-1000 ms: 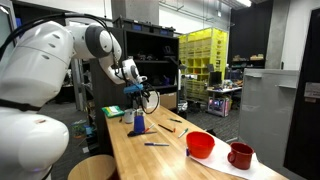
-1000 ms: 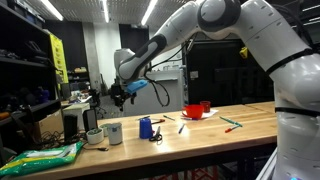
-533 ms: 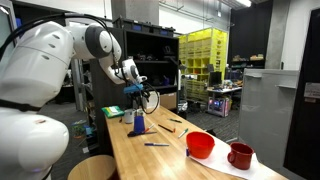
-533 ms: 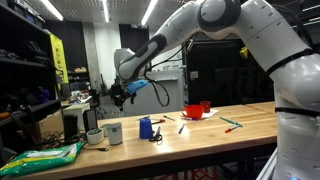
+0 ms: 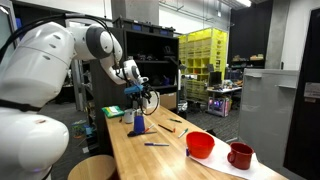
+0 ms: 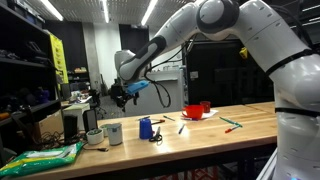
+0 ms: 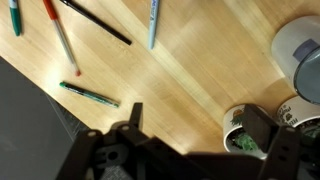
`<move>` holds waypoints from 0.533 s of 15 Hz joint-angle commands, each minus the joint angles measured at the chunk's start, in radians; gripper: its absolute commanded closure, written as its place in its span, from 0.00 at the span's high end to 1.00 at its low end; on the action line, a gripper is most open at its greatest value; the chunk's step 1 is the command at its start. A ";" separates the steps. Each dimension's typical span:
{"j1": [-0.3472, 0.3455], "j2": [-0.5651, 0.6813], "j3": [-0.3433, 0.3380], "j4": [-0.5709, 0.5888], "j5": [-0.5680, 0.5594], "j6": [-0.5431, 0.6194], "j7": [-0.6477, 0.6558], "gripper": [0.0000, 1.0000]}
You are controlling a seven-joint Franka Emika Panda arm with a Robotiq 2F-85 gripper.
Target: Turn over the cup on the table
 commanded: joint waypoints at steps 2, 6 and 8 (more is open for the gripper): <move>0.044 -0.021 -0.008 -0.042 -0.026 -0.034 0.152 1.00; 0.079 -0.041 -0.010 -0.125 -0.024 -0.031 0.298 1.00; 0.088 -0.059 -0.017 -0.184 -0.029 -0.009 0.377 1.00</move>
